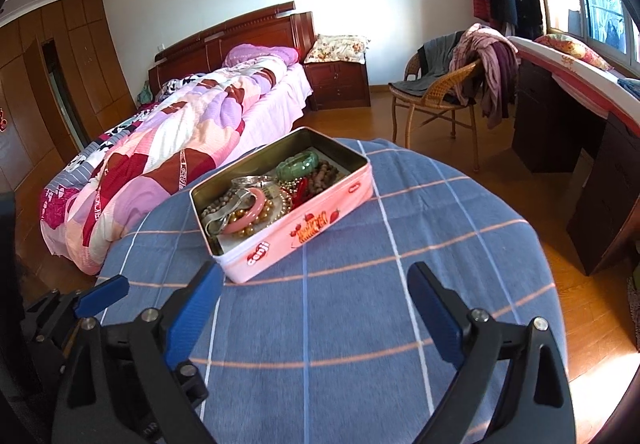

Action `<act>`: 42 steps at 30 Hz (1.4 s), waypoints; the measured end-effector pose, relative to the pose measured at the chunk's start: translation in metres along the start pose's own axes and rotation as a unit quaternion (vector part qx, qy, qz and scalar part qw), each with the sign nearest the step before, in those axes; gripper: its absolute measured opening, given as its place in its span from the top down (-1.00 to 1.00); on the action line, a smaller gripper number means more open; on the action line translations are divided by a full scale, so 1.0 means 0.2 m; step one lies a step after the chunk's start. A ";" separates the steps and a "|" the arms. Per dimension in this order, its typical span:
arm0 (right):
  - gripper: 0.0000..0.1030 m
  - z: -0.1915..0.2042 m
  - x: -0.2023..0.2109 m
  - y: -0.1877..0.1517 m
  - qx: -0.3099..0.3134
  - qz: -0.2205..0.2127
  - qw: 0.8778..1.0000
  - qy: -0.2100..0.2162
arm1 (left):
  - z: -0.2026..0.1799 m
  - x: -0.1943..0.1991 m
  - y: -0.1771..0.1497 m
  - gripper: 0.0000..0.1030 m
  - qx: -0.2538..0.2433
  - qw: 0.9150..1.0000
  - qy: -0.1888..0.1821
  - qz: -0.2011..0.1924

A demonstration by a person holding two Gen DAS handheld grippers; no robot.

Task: Organize jewelry

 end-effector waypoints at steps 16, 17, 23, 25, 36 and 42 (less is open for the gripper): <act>-0.99 0.06 0.43 -0.01 0.019 -0.110 0.993 -0.042 | 0.11 0.48 -0.09 -0.51 0.023 0.992 0.038 -0.118; -0.99 0.07 0.46 0.00 0.017 -0.120 0.992 -0.043 | 0.12 0.52 -0.08 -0.57 0.026 0.990 0.040 -0.132; -1.00 0.10 0.60 0.04 0.016 -0.166 0.985 -0.040 | 0.16 0.70 -0.05 -0.76 0.036 0.979 0.038 -0.196; -1.00 0.10 0.63 0.05 0.013 -0.180 0.983 -0.038 | 0.17 0.73 -0.04 -0.76 0.042 0.977 0.037 -0.206; -1.00 0.11 0.79 0.11 0.004 -0.261 0.965 -0.026 | 0.25 0.94 0.00 -0.84 0.086 0.954 0.016 -0.286; -1.00 0.11 0.77 0.11 0.006 -0.260 0.965 -0.026 | 0.25 0.94 0.01 -0.84 0.085 0.956 0.019 -0.281</act>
Point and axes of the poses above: each gripper's, at about its wrist camera, not at the fingertips, and x roughly against the way its jaws point, z to its left, y to its top, the point moved 3 cm from there along -x, roughly the way its jaws point, and after that the axes turned 8 degrees about z, right-handed, at the moved point
